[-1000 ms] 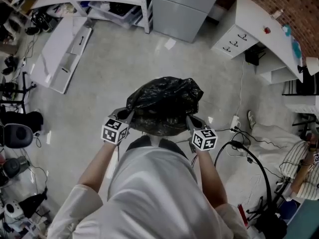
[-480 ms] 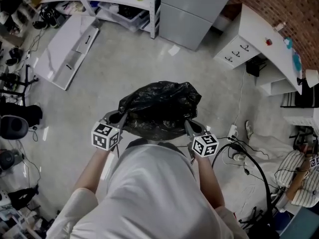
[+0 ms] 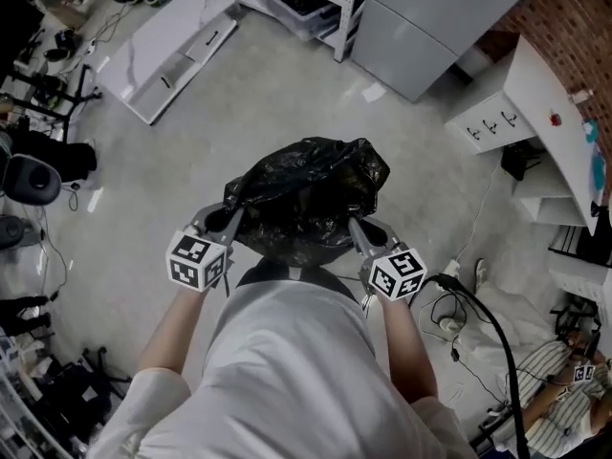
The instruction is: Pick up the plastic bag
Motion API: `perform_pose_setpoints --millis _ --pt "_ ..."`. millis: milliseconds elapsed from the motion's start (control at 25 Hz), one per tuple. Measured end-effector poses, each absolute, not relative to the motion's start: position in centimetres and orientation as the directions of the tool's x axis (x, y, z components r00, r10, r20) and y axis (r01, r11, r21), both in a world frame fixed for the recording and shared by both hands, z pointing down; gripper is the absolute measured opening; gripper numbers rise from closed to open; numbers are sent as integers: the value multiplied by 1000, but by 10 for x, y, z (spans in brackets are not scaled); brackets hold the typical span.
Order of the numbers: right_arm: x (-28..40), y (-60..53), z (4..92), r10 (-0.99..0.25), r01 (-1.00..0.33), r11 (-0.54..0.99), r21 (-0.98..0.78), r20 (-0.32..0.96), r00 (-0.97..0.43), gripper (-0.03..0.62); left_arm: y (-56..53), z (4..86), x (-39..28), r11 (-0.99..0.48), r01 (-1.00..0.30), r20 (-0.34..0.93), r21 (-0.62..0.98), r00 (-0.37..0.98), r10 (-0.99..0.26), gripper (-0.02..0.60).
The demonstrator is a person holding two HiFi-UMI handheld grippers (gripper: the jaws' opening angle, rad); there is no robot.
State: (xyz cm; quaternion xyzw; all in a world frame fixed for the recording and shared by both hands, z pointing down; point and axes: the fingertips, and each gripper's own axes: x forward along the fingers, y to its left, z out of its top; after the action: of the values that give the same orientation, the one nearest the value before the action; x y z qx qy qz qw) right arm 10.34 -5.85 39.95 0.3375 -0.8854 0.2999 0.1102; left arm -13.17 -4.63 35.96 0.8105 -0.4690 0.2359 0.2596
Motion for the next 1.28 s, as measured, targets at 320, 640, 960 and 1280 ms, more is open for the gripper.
perform_pose_setpoints --millis 320,640,960,1280 --pt "52 -55 376 -474 -604 685 -407 381 -794 6 -16 341 -180 -355 -912 589 206 406 -699 6" --pt "-16 -50 336 -511 -607 714 -349 333 -792 6 -8 308 -240 -361 -910 529 202 412 -742 6" --pt "-57 -39 314 -577 -649 678 -346 295 -761 6 6 286 -282 -365 -912 482 190 410 -774 6" --pt "-75 -39 294 -552 -607 742 -283 255 -794 6 7 266 -296 -347 -934 453 83 346 -822 6"
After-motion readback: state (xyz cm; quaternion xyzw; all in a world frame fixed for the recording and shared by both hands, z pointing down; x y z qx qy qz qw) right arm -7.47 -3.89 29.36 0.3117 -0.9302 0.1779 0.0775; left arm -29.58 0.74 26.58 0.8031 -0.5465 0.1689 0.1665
